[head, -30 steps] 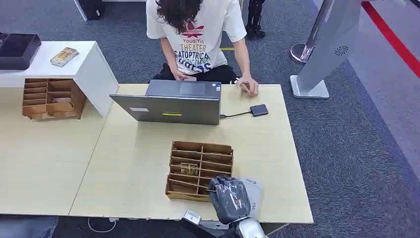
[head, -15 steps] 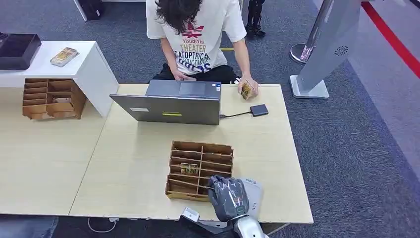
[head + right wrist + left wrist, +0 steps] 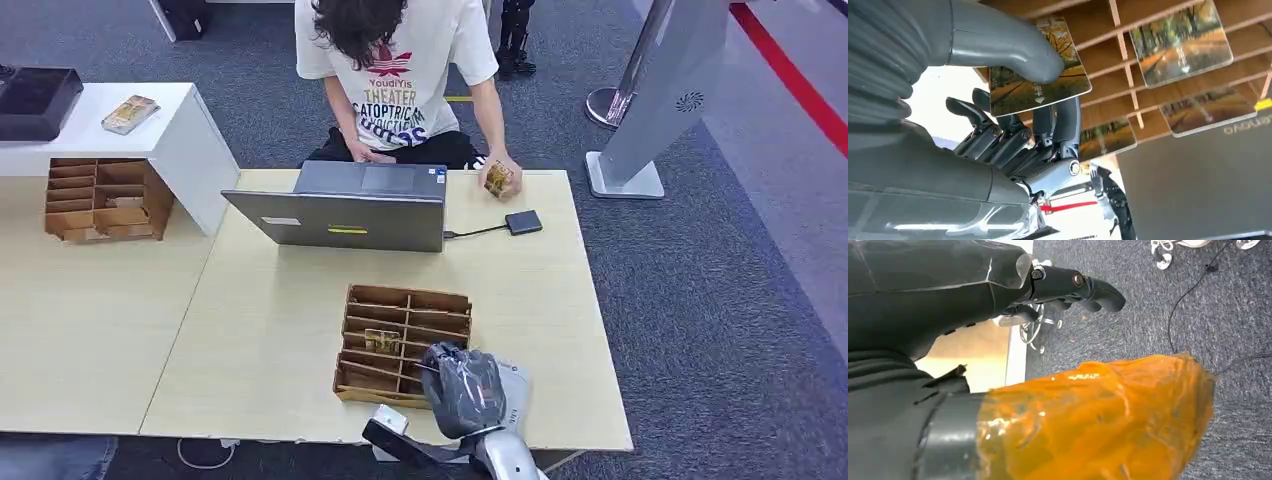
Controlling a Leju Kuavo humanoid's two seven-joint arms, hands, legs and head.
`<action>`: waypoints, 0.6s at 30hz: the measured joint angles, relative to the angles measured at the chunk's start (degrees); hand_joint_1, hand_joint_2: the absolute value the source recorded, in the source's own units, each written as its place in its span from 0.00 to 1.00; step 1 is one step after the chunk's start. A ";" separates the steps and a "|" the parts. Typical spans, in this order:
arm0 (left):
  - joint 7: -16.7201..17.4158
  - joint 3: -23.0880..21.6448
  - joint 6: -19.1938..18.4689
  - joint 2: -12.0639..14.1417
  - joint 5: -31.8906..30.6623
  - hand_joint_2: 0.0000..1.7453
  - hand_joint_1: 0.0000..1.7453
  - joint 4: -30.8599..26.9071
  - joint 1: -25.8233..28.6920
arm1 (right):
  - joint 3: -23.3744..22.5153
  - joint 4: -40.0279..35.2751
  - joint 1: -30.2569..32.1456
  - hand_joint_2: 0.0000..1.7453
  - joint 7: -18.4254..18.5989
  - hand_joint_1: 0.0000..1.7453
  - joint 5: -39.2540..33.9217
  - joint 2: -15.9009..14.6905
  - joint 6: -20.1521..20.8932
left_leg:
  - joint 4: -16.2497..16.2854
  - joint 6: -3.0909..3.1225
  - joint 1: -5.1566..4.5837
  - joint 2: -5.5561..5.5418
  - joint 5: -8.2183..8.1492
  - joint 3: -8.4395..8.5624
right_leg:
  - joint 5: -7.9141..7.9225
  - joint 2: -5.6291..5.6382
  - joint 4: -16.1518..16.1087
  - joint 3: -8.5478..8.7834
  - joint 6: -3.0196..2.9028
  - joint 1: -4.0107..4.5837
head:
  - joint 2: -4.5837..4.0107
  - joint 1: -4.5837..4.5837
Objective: Pass the card to the sensor for recognition and then transmit it.
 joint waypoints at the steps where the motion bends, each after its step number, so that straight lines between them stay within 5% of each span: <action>1: 0.00 0.00 0.00 0.00 0.02 0.00 0.00 0.00 0.00 | -0.11 -0.26 0.03 1.00 0.09 1.00 0.38 0.00 -0.15 | 0.00 0.00 0.00 0.00 0.00 0.00 | 0.00 0.00 0.00 0.00 0.00 0.00 | 0.00 0.00; 18: -0.07 -0.37 0.00 0.05 0.76 0.00 0.00 0.00 -0.01 | -1.12 -3.69 1.27 1.00 2.80 1.00 8.86 0.00 -1.53 | 0.00 0.00 0.00 0.00 0.00 0.00 | 0.00 0.00 0.00 0.00 0.00 0.00 | 0.00 0.00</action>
